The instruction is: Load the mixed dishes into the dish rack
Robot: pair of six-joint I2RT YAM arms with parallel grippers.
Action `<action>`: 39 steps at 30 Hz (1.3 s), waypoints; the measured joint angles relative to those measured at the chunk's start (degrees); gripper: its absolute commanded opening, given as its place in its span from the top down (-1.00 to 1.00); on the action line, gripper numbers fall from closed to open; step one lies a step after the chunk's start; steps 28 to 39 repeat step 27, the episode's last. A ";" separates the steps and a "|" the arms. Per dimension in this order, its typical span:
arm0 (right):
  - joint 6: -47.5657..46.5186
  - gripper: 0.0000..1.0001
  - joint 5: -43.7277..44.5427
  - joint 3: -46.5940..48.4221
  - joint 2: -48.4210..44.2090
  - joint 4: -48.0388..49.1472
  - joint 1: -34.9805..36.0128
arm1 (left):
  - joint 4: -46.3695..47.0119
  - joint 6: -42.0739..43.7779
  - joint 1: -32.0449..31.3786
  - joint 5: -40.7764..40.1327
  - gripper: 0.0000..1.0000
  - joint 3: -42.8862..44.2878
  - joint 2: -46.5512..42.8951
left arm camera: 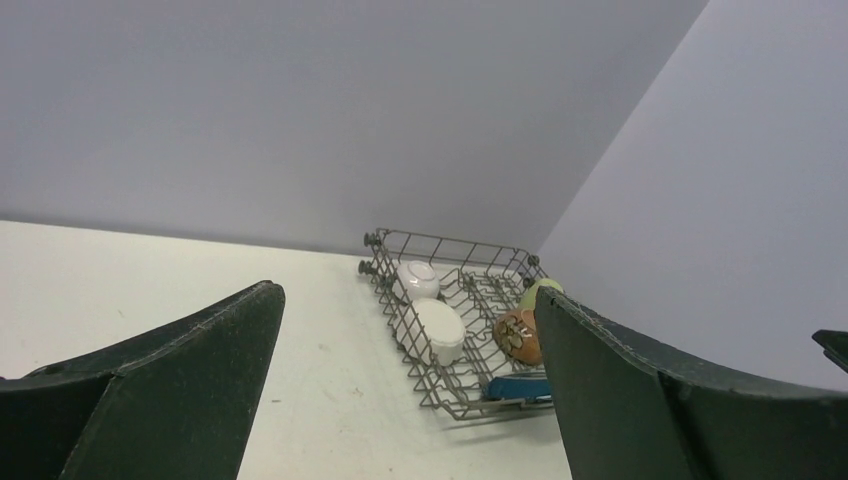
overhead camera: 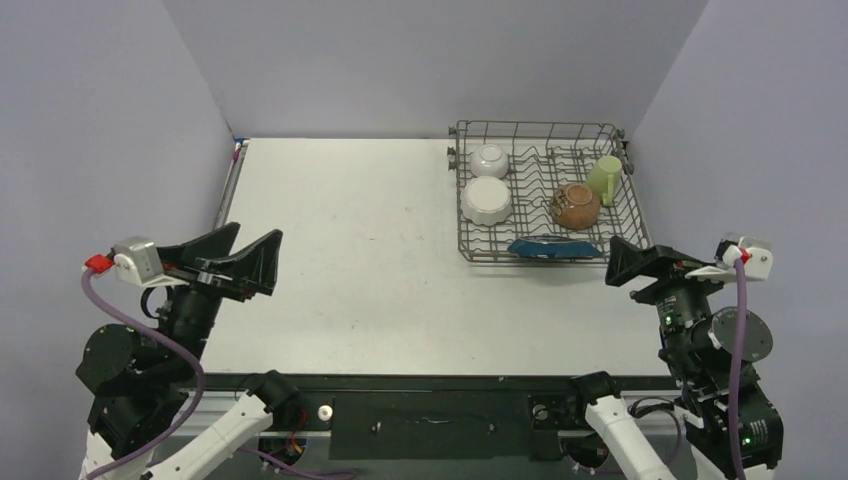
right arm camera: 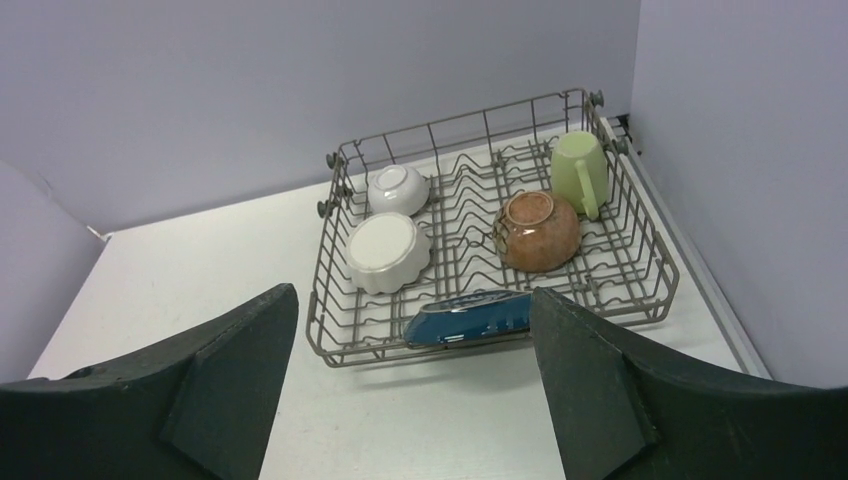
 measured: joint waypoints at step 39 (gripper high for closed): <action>3.76 -0.70 7.41 -2.82 -5.55 3.21 0.00 | 2.40 2.54 0.00 -2.82 -0.93 0.42 -3.02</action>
